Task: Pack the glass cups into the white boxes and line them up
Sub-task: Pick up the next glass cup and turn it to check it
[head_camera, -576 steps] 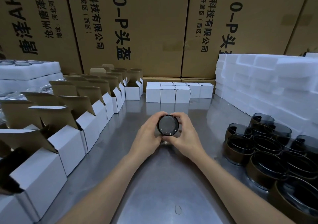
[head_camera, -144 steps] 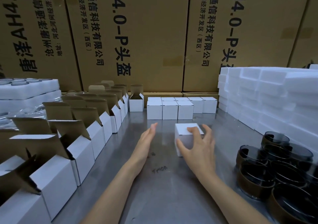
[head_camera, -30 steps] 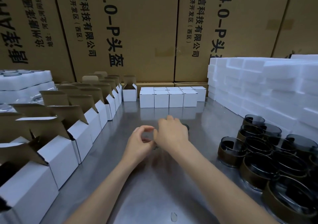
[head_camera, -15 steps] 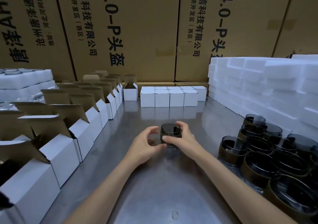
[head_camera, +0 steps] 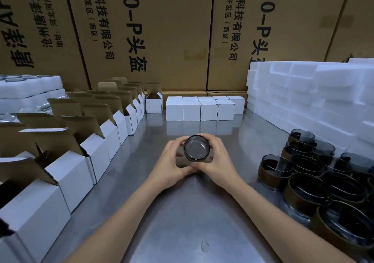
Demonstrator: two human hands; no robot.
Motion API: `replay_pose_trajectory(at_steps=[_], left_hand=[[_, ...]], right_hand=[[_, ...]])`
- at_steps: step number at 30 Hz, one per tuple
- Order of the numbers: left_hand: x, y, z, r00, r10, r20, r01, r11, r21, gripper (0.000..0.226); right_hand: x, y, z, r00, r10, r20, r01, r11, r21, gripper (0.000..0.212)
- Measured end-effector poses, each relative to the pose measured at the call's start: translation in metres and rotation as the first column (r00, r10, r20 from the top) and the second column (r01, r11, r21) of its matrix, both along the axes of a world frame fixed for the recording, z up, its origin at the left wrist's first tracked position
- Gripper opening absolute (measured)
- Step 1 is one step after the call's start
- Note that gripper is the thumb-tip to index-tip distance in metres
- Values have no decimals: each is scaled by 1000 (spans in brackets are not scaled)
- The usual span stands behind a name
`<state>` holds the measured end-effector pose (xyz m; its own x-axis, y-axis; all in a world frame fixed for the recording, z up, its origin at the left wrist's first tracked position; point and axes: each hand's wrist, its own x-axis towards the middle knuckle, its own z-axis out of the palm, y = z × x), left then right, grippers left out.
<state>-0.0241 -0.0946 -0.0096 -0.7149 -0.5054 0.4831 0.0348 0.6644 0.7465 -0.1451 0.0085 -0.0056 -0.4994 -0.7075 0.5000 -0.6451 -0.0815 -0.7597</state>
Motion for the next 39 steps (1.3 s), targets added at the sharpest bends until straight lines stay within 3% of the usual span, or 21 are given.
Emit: replay_pose_trajectory(at_steps=[4,10,15,19,23,27,32,36,39], left_hand=[[-1,-1,-1,1000,22,1,-21,997,-76,69],[-3,-5,-5,1000,25,-2,-25,994,-105,73],[-2,-3,-3,999,12,-37,-15,996,-86,75],[1,0,-1,1000,2,-8,-3,1000,-15,81],[1,5,5,1000,3,-26,0,993,119,59],[0,2,6,998,60,-28,-50,957,286,61],[0,3,9,989,144,44,-151,938,312,67],[2,0,7,992,122,33,-126,938,324,57],[5,-5,7,998,30,-63,-5,931,366,45]], right_hand=[[3,1,-2,988,-67,-137,65,998,-18,74],[2,0,-3,984,-79,-159,78,997,-12,74],[2,0,-3,996,-64,-60,63,998,-24,58],[2,1,1,983,-31,182,42,997,-58,44],[1,1,3,933,6,360,5,1000,-31,41],[3,1,5,917,105,385,-98,994,-38,58],[1,0,3,927,97,363,-123,991,49,57],[2,2,5,916,149,373,-166,986,15,35],[1,4,6,882,261,393,-260,964,-56,18]])
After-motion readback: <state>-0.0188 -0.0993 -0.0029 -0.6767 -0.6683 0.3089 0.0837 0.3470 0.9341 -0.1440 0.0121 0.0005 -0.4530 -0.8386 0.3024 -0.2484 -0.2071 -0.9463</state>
